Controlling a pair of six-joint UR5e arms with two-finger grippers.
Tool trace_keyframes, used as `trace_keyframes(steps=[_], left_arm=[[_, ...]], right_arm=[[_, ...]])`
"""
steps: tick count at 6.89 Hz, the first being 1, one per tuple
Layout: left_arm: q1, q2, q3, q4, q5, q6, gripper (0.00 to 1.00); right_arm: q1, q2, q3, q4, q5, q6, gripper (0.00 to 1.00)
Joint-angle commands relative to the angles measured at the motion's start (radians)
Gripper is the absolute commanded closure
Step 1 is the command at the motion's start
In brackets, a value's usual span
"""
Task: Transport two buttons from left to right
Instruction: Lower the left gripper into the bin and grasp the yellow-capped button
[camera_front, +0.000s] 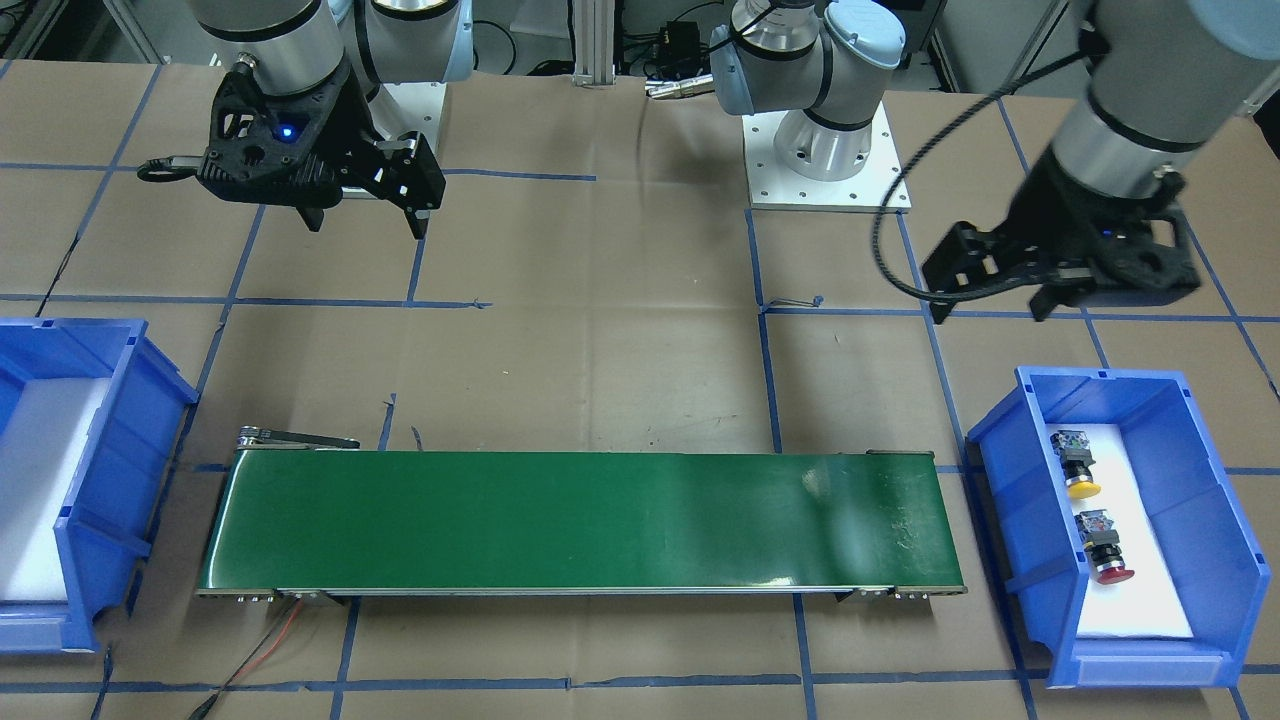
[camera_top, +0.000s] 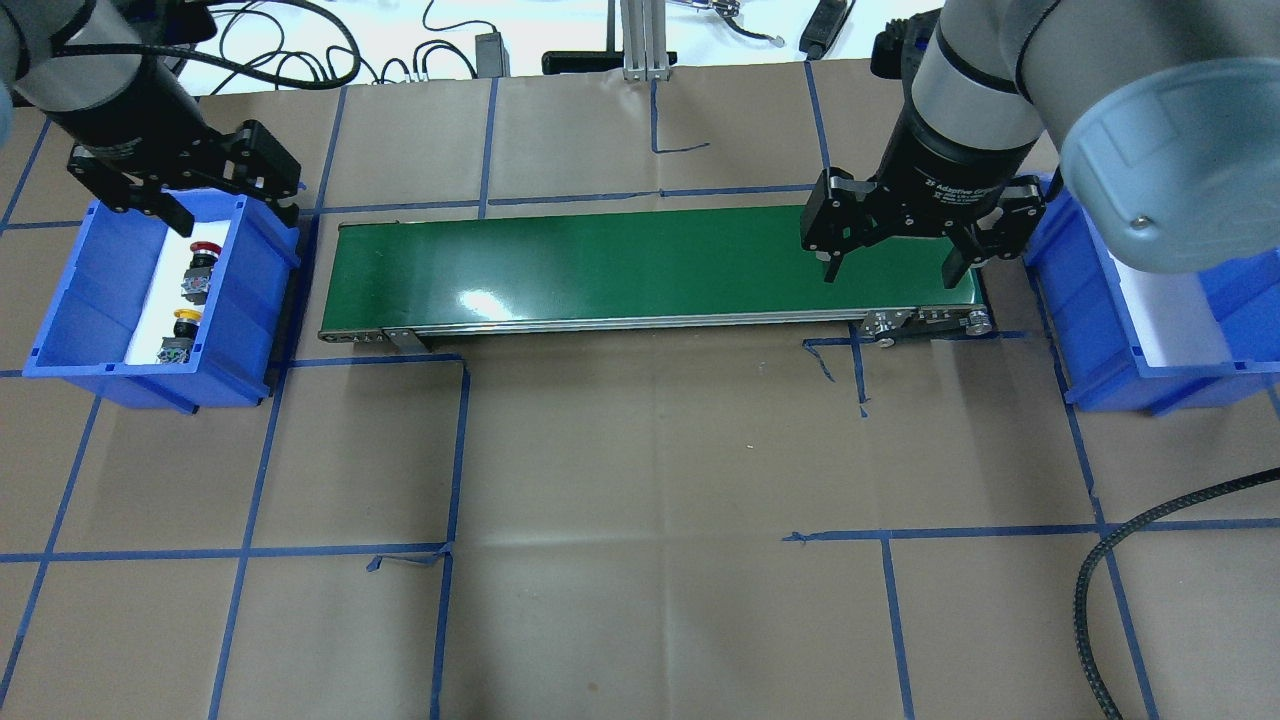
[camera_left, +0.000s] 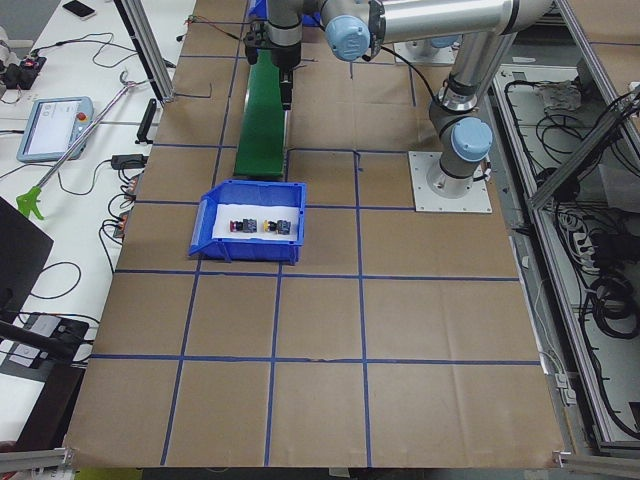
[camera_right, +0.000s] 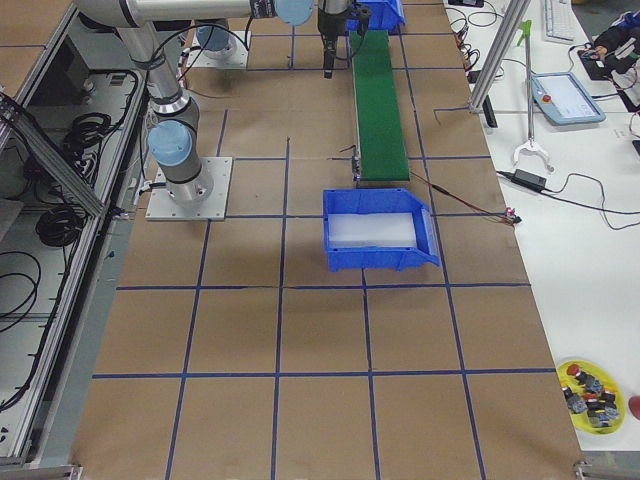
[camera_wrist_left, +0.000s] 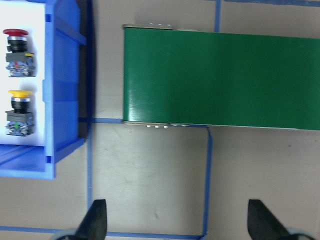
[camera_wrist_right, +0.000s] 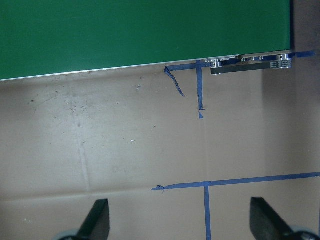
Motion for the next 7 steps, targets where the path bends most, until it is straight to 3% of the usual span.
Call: trace_keyframes(steps=[1,3,5,7], left_arm=[[0.165,-0.02,0.0,-0.004,0.002,0.216,0.0],[0.302,-0.048,0.0,-0.003,0.008,0.37,0.0],[0.356,-0.096,0.0,0.028,0.008,0.436,0.0],[0.355,-0.171,-0.046,0.197,0.006,0.437,0.0]], right_arm=[[0.0,0.0,0.0,0.0,-0.002,0.001,0.0],[0.0,0.0,0.0,0.0,0.0,0.001,0.0],[0.0,0.0,0.0,0.0,-0.002,0.001,0.0],[0.0,0.0,0.003,0.0,-0.002,0.001,0.0]])
